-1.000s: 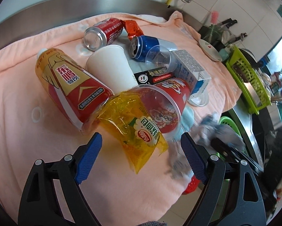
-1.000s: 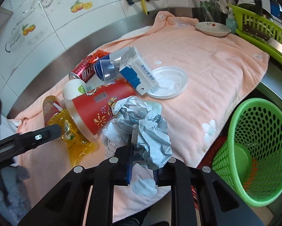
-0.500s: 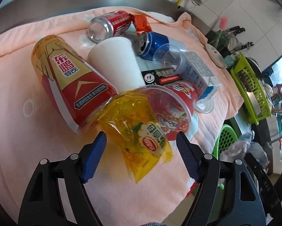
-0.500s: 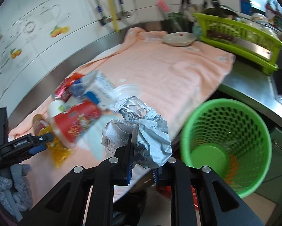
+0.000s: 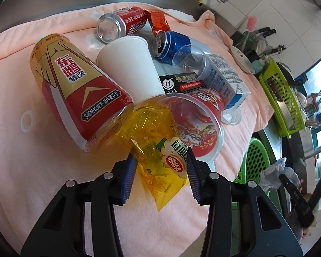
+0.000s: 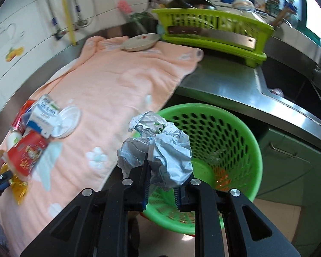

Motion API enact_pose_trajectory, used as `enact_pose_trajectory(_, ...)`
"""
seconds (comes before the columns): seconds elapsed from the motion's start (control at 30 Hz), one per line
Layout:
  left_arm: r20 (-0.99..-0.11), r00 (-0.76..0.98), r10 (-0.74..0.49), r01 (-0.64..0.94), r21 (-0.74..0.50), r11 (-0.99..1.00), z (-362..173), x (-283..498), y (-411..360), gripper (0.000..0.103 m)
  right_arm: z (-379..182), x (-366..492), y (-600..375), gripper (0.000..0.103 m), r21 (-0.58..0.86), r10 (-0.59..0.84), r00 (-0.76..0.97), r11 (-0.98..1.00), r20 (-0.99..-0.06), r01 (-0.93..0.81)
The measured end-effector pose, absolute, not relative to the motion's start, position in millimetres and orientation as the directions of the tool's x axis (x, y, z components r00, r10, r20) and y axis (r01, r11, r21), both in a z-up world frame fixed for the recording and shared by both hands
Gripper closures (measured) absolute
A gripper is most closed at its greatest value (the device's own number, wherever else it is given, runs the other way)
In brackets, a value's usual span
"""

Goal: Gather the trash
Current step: 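Drop the foil into the green basket while the left gripper grasps the yellow chip bag, then carry the yellow chip bag into the green basket and release with the left gripper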

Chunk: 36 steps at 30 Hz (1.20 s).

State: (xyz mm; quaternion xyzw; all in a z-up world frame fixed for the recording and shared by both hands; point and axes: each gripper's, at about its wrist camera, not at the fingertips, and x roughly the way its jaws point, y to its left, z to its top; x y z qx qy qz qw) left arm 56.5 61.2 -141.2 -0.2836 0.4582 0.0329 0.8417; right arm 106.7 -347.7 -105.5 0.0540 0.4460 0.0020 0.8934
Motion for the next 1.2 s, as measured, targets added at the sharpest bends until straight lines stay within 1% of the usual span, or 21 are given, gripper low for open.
enact_pose_trajectory(0.03, -0.789, 0.58, -0.204, -0.313, -0.446, 0.838, -140, 55, 61, 0.061, -107, 108, -350, 0.084, 0.092, 0.04, 0.599, 0.994, -0.8, 0.056)
enact_pose_trajectory(0.1, -0.785, 0.583, -0.209, -0.307, -0.451, 0.838, -138, 52, 62, 0.062, -110, 109, -356, 0.072, 0.095, 0.03, 0.594, 0.992, -0.804, 0.078)
enact_pose_trajectory(0.13, -0.783, 0.586, -0.206, -0.305, -0.449, 0.84, -136, 50, 62, 0.062, -111, 110, -360, 0.056, 0.092, 0.019, 0.591, 0.991, -0.807, 0.093)
enact_pose_trajectory(0.17, -0.781, 0.589, -0.206, -0.302, -0.449, 0.841, -134, 48, 62, 0.062, -112, 110, -363, 0.051, 0.083, 0.003, 0.597, 0.991, -0.802, 0.107)
enact_pose_trajectory(0.3, -0.774, 0.598, -0.207, -0.285, -0.447, 0.848, -126, 40, 62, 0.062, -114, 110, -369, 0.045, 0.065, -0.027, 0.594, 0.989, -0.804, 0.132)
enact_pose_trajectory(0.43, -0.76, 0.61, -0.224, -0.249, -0.452, 0.856, -114, 28, 59, 0.063, -108, 103, -373, 0.034, 0.061, -0.044, 0.611, 0.987, -0.79, 0.15)
enact_pose_trajectory(0.6, -0.734, 0.631, -0.252, -0.179, -0.454, 0.873, -93, 18, 46, 0.063, -99, 88, -381, 0.029, 0.058, -0.058, 0.63, 0.985, -0.774, 0.163)
enact_pose_trajectory(0.8, -0.711, 0.624, -0.323, -0.047, -0.447, 0.893, -75, 26, 7, 0.063, -83, 68, -395, 0.023, 0.08, -0.076, 0.659, 0.976, -0.748, 0.203)
enact_pose_trajectory(1.0, -0.699, 0.582, -0.414, 0.119, -0.431, 0.894, -65, 52, -59, 0.063, -71, 40, -402, 0.02, 0.068, -0.091, 0.674, 0.976, -0.733, 0.206)
enact_pose_trajectory(1.2, -0.701, 0.539, -0.466, 0.244, -0.4, 0.883, -63, 86, -128, 0.063, -67, 17, -403, 0.018, 0.057, -0.096, 0.678, 0.978, -0.729, 0.199)
